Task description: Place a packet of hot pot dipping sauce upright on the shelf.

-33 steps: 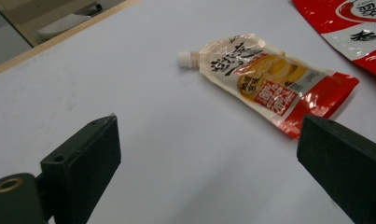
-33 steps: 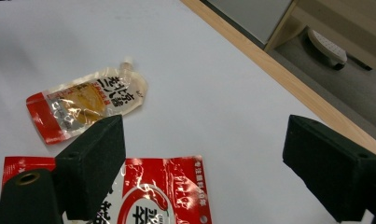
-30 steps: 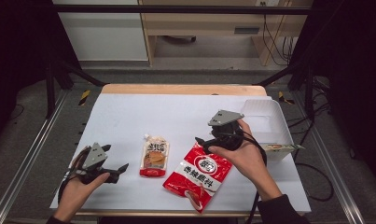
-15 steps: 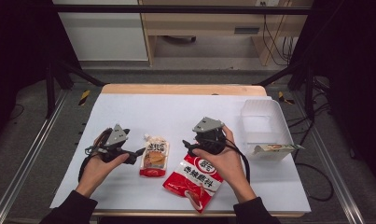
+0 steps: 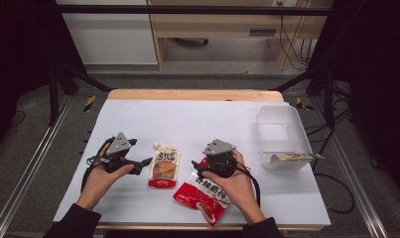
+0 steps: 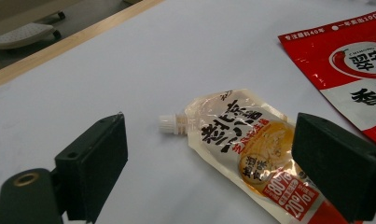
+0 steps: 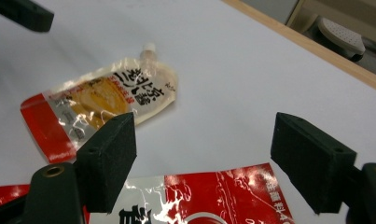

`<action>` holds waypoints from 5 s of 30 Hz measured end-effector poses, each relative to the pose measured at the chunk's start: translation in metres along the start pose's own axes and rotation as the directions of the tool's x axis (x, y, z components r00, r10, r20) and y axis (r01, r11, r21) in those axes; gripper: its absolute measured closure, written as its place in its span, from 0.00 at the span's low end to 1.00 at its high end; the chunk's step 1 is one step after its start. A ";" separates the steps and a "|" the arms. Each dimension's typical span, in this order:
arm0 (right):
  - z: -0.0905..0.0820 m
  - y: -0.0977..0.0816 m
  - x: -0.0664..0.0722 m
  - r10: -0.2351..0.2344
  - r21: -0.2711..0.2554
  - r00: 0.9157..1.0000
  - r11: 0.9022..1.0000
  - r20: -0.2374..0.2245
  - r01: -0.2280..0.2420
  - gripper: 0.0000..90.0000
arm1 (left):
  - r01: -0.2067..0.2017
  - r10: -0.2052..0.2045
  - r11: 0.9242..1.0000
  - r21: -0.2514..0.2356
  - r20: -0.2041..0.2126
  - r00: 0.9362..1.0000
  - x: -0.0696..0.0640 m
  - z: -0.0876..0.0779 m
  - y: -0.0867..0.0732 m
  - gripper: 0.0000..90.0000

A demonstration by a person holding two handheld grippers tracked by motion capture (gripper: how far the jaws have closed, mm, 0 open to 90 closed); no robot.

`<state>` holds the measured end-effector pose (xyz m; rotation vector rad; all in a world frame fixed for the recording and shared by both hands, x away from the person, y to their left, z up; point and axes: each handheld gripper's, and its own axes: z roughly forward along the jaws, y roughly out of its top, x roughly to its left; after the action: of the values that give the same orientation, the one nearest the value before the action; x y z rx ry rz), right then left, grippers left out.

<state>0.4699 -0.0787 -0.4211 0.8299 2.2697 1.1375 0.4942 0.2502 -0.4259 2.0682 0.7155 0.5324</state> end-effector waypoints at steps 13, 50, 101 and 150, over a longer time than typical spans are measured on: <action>0.010 -0.003 0.016 0.005 0.018 0.999 1.000 -0.042 -0.005 0.51 | -0.050 0.049 0.992 0.114 0.016 0.999 0.002 0.022 -0.006 0.16; 0.132 0.030 0.008 0.117 0.191 0.990 0.976 -0.077 -0.101 0.68 | -0.025 0.028 0.994 0.107 -0.030 0.999 0.006 0.007 -0.025 0.12; 0.051 0.090 0.020 -0.058 -0.004 0.980 0.998 -0.188 0.059 1.00 | -0.056 0.056 0.997 0.044 0.011 0.998 0.004 -0.021 0.020 0.14; 0.002 0.089 -0.001 -0.160 -0.076 0.953 0.986 -0.256 0.146 1.00 | -0.189 0.170 0.980 0.060 0.238 0.956 -0.013 -0.015 0.103 0.80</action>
<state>0.4991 -0.0360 -0.3485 0.4946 2.4506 1.2963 0.5060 0.2024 -0.3331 2.2404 0.4206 0.3567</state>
